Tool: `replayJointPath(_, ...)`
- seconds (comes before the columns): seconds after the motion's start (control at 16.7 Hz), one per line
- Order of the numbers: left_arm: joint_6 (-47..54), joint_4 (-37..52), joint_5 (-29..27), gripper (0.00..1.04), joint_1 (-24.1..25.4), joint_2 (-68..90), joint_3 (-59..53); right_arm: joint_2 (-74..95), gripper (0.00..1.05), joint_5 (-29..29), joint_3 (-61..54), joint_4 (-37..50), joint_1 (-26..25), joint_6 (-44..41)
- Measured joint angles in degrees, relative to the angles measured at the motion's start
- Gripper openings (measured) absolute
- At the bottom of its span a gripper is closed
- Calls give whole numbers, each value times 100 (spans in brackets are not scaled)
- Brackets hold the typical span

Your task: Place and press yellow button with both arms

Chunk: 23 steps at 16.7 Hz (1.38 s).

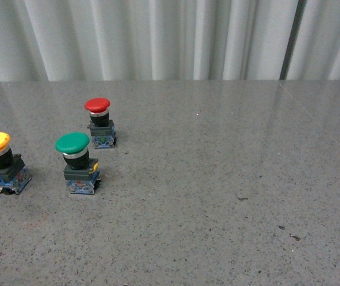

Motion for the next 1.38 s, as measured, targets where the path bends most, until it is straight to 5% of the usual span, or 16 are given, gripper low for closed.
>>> replayJointPath(1.14,0,0,0,98,0,0,0,0,98,0,0,-2,0,0)
replayJointPath(1.26,-72,-960,-741,98,-271,901,564,0,98,0,0,0,0,0)
replayJointPath(1.38,212,1797,-61,98,426,3906,2070,0,98,0,0,0,0,0)
